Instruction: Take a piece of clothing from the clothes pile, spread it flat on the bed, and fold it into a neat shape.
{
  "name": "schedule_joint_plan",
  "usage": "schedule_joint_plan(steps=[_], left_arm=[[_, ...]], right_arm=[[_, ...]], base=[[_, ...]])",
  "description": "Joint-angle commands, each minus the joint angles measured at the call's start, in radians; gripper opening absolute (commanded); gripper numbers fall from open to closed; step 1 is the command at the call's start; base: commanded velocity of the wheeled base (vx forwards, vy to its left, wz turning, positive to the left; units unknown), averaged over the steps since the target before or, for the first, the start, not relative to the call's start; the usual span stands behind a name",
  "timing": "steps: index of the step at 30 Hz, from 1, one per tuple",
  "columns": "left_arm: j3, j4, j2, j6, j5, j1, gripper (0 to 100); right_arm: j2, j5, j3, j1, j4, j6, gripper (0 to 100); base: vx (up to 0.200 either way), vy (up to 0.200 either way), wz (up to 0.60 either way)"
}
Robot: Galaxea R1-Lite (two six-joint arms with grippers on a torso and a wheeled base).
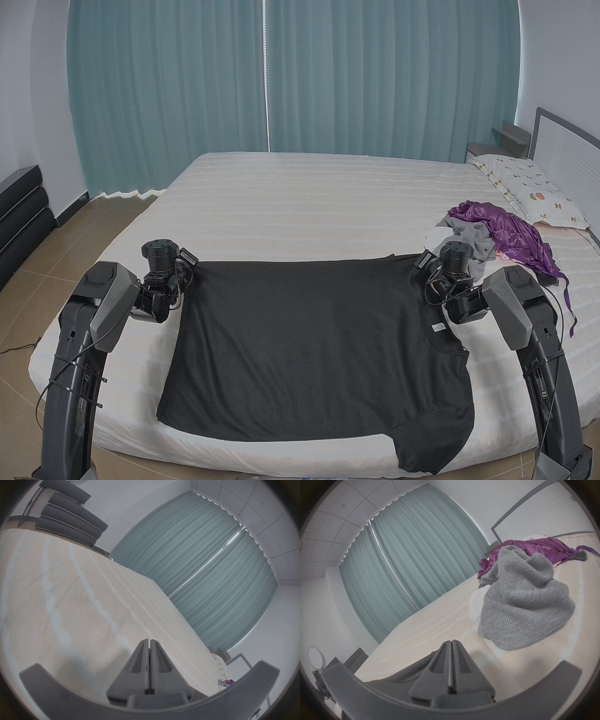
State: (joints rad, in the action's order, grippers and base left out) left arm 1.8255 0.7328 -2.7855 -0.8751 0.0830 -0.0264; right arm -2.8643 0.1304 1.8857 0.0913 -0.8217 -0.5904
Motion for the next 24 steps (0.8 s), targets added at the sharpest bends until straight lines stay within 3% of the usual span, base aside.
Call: schedule_joint_plan(steps=[1, 7, 8, 9, 10, 20, 22, 24], left_arm=[[0.003, -0.001, -0.011, -0.001, 0.0, -0.001, 0], [0.005, -0.003, -0.012, -0.001, -0.008, -0.003, 0], [0.005, -0.003, -0.012, -0.001, -0.012, -0.003, 0], [0.005, -0.004, -0.012, -0.001, -0.017, -0.004, 0], [0.005, -0.004, -0.012, -0.001, -0.017, -0.004, 100], [-0.014, 0.007, 0.003, -0.007, -0.008, -0.003, 100], [-0.042, 0.01, 0.032, -0.01, 0.0, -0.001, 100], [-0.153, 0.033, 0.123, -0.028, -0.003, 0.005, 100]], right_arm=[[-0.024, 0.0, 0.001, 0.001, -0.001, 0.0, 0], [-0.037, -0.002, 0.001, 0.002, -0.001, 0.0, 0], [-0.037, -0.002, 0.001, 0.004, -0.004, 0.0, 100], [-0.037, -0.002, 0.001, 0.004, -0.007, 0.0, 100], [-0.033, -0.002, 0.001, 0.005, -0.008, 0.0, 100], [0.105, 0.003, -0.129, 0.008, -0.036, -0.012, 100], [0.166, -0.011, -0.228, 0.005, -0.073, -0.012, 100], [0.238, -0.018, -0.364, 0.005, -0.123, -0.012, 100]], base=[[0.0, 0.0, 0.0], [0.0, 0.0, 0.0], [0.0, 0.0, 0.0], [0.0, 0.0, 0.0], [0.0, 0.0, 0.0], [0.0, 0.0, 0.0], [0.0, 0.0, 0.0], [0.0, 0.0, 0.0]])
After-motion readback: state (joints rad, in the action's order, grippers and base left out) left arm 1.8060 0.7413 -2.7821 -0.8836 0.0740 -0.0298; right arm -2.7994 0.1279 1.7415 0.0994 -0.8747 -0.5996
